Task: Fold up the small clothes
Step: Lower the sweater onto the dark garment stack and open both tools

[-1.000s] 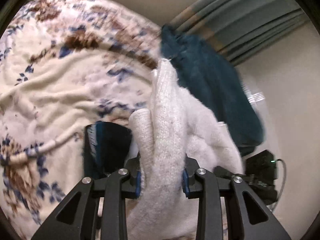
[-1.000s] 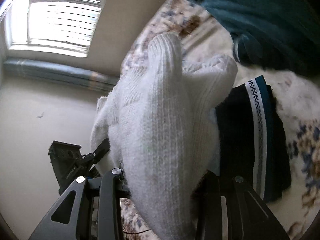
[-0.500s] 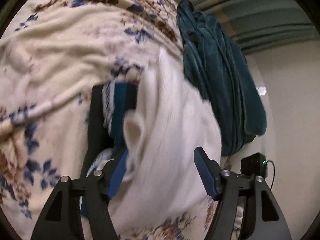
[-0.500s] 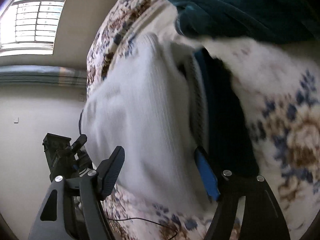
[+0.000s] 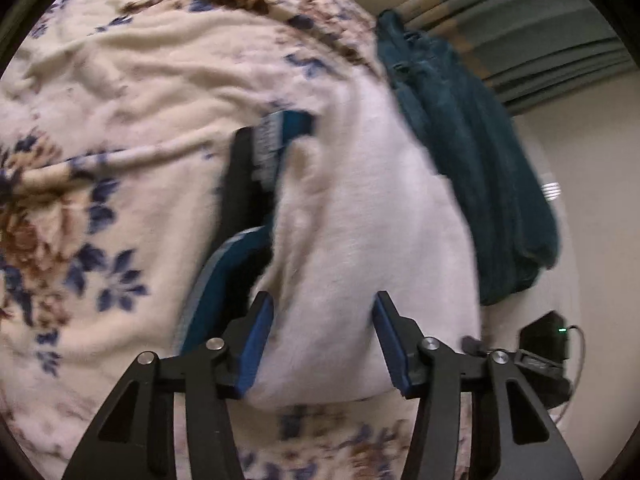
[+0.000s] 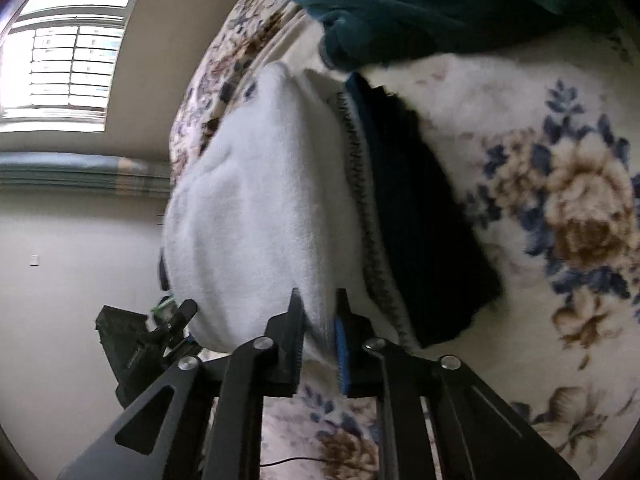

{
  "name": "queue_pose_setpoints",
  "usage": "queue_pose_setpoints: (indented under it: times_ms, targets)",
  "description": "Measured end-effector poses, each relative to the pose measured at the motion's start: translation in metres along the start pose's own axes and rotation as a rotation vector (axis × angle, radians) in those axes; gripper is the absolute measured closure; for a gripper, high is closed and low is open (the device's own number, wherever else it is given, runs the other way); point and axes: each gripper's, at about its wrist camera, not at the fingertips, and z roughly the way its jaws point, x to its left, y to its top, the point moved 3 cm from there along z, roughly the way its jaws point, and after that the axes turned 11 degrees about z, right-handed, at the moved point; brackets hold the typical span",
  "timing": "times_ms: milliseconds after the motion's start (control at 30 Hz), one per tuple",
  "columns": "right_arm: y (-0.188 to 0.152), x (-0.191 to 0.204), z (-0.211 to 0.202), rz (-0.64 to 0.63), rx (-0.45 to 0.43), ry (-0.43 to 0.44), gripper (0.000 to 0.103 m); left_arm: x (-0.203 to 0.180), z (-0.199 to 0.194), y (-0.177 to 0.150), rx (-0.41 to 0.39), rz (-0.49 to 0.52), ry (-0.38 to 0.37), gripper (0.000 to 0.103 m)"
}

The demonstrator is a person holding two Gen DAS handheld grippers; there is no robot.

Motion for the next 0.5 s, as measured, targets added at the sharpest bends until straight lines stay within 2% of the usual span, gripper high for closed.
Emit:
queue_pose_setpoints:
  times_ms: [100,167,267,300,333,367,400,433,500]
  targets:
    - [-0.006,0.004,0.003,-0.034,0.013,-0.036,0.09,0.004,-0.001,0.0,0.014,0.026,0.061,0.051]
    - [-0.011,0.016,-0.002,-0.08,-0.012,-0.066,0.09,-0.009,-0.009,0.002,0.007,0.079,0.121,0.051]
    - [-0.023,0.037,-0.012,-0.179,-0.097,-0.197,0.084,-0.031,-0.021,0.002,-0.038,0.151,0.211,0.053]
    - [-0.027,0.043,-0.017,-0.208,-0.132,-0.248,0.075,-0.039,-0.026,0.001,-0.055,0.173,0.239,0.051]
    - [-0.033,0.049,-0.023,-0.23,-0.17,-0.3,0.053,-0.046,-0.031,0.0,-0.067,0.19,0.27,0.039]
    - [-0.04,0.055,-0.03,-0.253,-0.208,-0.344,0.041,-0.054,-0.035,-0.002,-0.063,0.205,0.325,0.028]
    - [-0.045,0.059,-0.035,-0.268,-0.244,-0.387,0.02,-0.059,-0.035,-0.003,-0.053,0.215,0.363,0.008]
    - [-0.053,0.067,-0.042,-0.295,-0.292,-0.447,0.007,-0.064,-0.037,-0.006,-0.05,0.231,0.402,0.001]
    - [-0.062,0.079,-0.057,-0.336,-0.358,-0.514,0.005,-0.075,-0.045,-0.012,-0.056,0.262,0.445,0.001]
